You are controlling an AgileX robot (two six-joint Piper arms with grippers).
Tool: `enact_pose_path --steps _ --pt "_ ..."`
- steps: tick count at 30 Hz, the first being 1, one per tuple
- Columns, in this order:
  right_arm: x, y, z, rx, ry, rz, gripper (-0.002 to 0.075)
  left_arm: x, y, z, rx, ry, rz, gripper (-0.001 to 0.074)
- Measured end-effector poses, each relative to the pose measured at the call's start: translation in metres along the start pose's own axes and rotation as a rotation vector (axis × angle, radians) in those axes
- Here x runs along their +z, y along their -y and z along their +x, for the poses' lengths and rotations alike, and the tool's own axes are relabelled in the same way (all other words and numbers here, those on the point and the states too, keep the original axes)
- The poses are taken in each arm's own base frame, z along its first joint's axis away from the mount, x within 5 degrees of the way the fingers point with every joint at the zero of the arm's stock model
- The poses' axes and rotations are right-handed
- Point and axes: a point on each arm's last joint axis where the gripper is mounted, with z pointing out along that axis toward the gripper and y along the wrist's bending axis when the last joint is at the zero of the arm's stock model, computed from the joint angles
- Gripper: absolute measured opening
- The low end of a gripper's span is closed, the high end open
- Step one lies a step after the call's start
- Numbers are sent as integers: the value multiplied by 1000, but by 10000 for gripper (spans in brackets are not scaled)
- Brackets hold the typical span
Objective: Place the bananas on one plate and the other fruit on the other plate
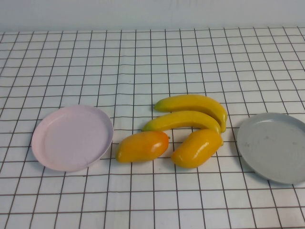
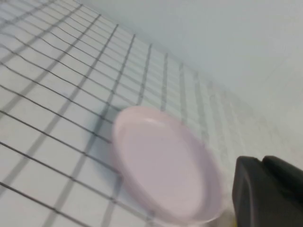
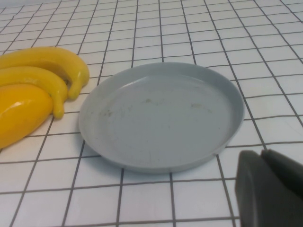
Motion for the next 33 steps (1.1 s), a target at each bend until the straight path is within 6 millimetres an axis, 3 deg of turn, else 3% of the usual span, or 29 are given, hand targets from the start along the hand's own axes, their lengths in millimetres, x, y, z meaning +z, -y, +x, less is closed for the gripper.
enact_pose_path --steps 2,5,11,16,19,25,28,33 --pt "0 0 0 0 0 0 -15 0 4 -5 -287 52 48 -4" --pt "0 0 0 0 0 0 -15 -1 5 -11 -472 109 79 -4" --pt "0 0 0 0 0 0 -15 -2 3 -20 -487 208 90 -4" --pt "0 0 0 0 0 0 -15 -2 6 -18 -489 154 94 -4" --pt "0 0 0 0 0 0 -15 -10 23 -30 -335 55 140 -4" --pt "0 0 0 0 0 0 -15 -22 61 -77 36 -138 189 -4" --pt "0 0 0 0 0 0 -15 -11 72 -99 171 -285 156 -4" --pt "0 0 0 0 0 0 -15 35 74 -118 328 -559 74 -4"
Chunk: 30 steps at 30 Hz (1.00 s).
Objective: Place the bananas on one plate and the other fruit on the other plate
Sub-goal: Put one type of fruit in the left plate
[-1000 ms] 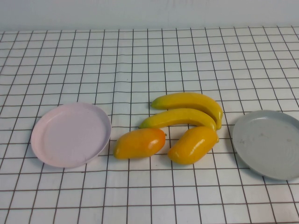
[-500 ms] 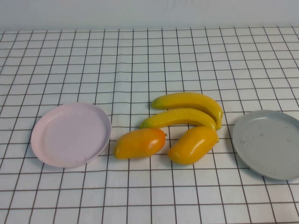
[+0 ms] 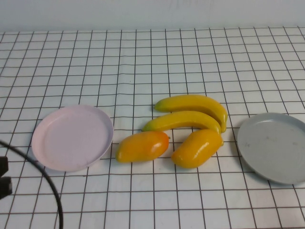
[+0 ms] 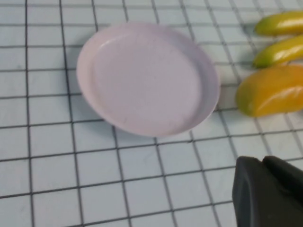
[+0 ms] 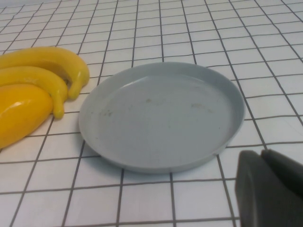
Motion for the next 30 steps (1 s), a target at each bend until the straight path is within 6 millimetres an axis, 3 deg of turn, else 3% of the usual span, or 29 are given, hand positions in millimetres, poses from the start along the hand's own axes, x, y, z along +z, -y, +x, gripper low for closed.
enact_pose_path --steps 4,7,10,14,17,21,25,30 --pt "0 0 0 0 0 0 -15 34 -6 -24 103 -201 -45 3" --pt "0 0 0 0 0 0 -15 63 4 -37 228 -301 -46 74" --pt "0 0 0 0 0 0 -15 93 29 -46 375 -339 11 240" --pt "0 0 0 0 0 0 -15 137 65 -57 506 -365 76 531" --pt "0 0 0 0 0 0 -15 172 86 -62 606 -404 88 627" --pt "0 0 0 0 0 0 -15 210 110 -61 789 -434 123 654" --pt "0 0 0 0 0 0 -15 234 130 -52 1001 -442 209 659" --pt "0 0 0 0 0 0 -15 258 136 -35 1124 -466 265 659"
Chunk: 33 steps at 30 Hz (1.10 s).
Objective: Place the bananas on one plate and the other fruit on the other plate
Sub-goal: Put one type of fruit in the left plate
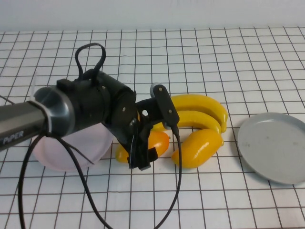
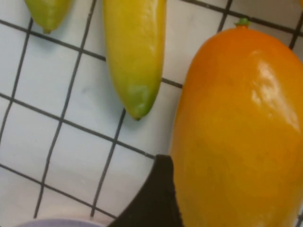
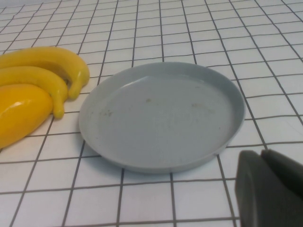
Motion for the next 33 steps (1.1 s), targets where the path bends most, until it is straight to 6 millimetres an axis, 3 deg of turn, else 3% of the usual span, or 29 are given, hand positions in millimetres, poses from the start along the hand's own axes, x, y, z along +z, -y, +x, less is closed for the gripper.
enact_pose_path --steps 12,15,19,23,26,28,33 --pt "0 0 0 0 0 0 -15 33 0 -1 -15 7 20 656" --pt "0 0 0 0 0 0 -15 32 -1 -2 -27 10 21 596" --pt "0 0 0 0 0 0 -15 15 -10 -11 -119 54 -18 568" --pt "0 0 0 0 0 0 -15 -26 -24 -14 -226 132 -106 568" --pt "0 0 0 0 0 0 -15 -55 -43 2 -362 149 -179 568" --pt "0 0 0 0 0 0 -15 -67 -60 23 -504 118 -230 568" --pt "0 0 0 0 0 0 -15 -64 -97 91 -842 -34 -293 568"
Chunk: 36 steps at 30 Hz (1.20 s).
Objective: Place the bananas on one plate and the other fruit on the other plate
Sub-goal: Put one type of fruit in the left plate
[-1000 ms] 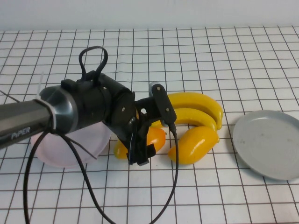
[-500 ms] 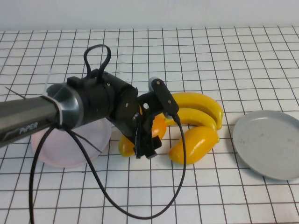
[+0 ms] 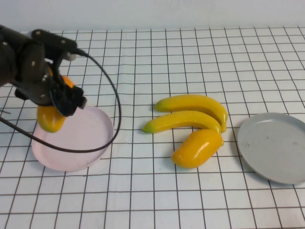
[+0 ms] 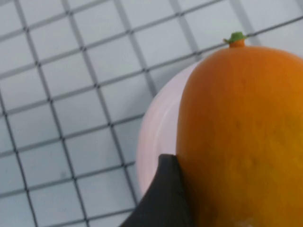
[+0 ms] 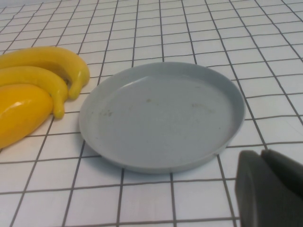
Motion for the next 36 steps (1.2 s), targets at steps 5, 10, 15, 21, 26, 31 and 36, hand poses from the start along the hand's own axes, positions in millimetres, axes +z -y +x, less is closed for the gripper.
enact_pose_path --steps 5,10,15,21,26,31,36 --pt "0 0 0 0 0 0 -15 33 -25 27 -84 -164 -33 568" --pt "0 0 0 0 0 0 -15 48 -22 32 -96 -169 -15 568" --pt "0 0 0 0 0 0 -15 58 -20 33 -97 -180 -6 568" --pt "0 0 0 2 0 0 -15 67 -18 34 -97 -188 1 569" --pt "0 0 0 2 0 0 -15 68 -17 34 -84 -190 14 666" --pt "0 0 0 2 0 0 -15 54 -9 24 -80 -254 150 668" --pt "0 0 0 2 0 0 -15 17 10 -12 8 -225 320 668"
